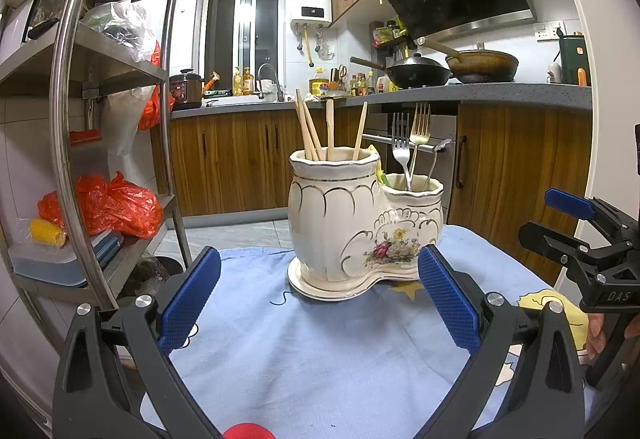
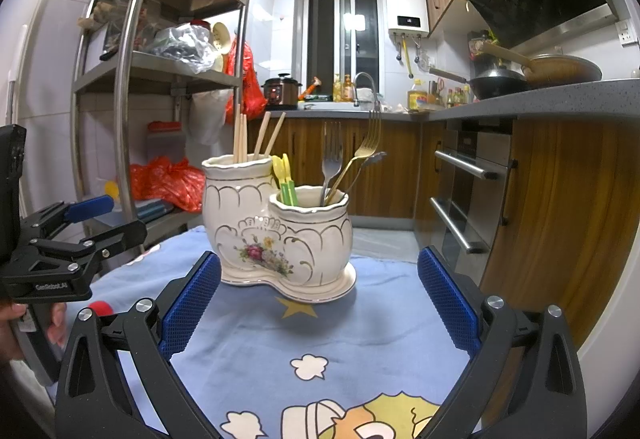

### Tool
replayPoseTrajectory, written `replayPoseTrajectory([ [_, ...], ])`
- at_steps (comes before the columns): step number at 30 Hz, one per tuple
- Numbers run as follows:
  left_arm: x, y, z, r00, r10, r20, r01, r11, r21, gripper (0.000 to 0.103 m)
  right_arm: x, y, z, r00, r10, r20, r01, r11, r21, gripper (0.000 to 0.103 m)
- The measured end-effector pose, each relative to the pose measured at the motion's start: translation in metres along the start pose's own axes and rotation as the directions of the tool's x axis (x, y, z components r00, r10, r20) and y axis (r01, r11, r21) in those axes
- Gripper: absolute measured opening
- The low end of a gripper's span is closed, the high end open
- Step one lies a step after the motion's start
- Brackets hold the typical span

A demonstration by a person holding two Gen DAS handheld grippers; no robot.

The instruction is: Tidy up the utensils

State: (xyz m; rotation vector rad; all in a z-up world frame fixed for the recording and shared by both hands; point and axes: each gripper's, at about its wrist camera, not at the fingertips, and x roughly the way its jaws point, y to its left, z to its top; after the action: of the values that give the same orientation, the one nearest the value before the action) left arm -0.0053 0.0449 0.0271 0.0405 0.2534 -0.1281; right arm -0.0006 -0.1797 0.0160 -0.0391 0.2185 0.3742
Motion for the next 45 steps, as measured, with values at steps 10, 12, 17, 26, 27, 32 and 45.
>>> replayPoseTrajectory([
  [10, 0.0005, 0.0007, -0.0005, 1.0, 0.004, -0.002, -0.004, 1.0, -0.002, 0.097, 0.0005, -0.0002, 0.0002, 1.0, 0.0, 0.0, 0.0, 1.0, 0.001, 0.098],
  [12, 0.001, 0.0005, -0.0004, 1.0, 0.006, -0.003, -0.006, 1.0, -0.002, 0.097, 0.0001, 0.0, 0.0, 1.0, 0.0, -0.001, 0.0, 1.0, 0.0, 0.098],
  [17, 0.0019, -0.0003, -0.001, 1.0, 0.018, -0.008, -0.018, 1.0, -0.001, 0.097, 0.0002, -0.0001, 0.0001, 1.0, 0.0, -0.001, 0.0, 1.0, 0.0, 0.098],
  [26, 0.0027, -0.0019, -0.0002, 1.0, 0.018, -0.013, -0.017, 1.0, 0.005, 0.097, 0.0009, -0.0009, -0.0001, 1.0, 0.0, -0.002, 0.0, 1.0, 0.001, 0.098],
  [27, 0.0026, -0.0018, -0.0002, 1.0, 0.017, -0.013, -0.017, 1.0, 0.005, 0.097, 0.0008, -0.0007, 0.0, 1.0, 0.0, -0.003, 0.0, 1.0, 0.0, 0.098],
  [32, 0.0027, -0.0015, -0.0002, 1.0, 0.017, -0.013, -0.017, 1.0, 0.005, 0.097, 0.001, -0.0008, 0.0001, 1.0, 0.0, -0.003, 0.0, 1.0, 0.0, 0.098],
  [45, 0.0036, -0.0019, -0.0005, 1.0, 0.024, -0.019, -0.024, 1.0, 0.0, 0.097, 0.0008, -0.0011, 0.0004, 1.0, 0.0, -0.003, 0.0, 1.0, 0.001, 0.098],
])
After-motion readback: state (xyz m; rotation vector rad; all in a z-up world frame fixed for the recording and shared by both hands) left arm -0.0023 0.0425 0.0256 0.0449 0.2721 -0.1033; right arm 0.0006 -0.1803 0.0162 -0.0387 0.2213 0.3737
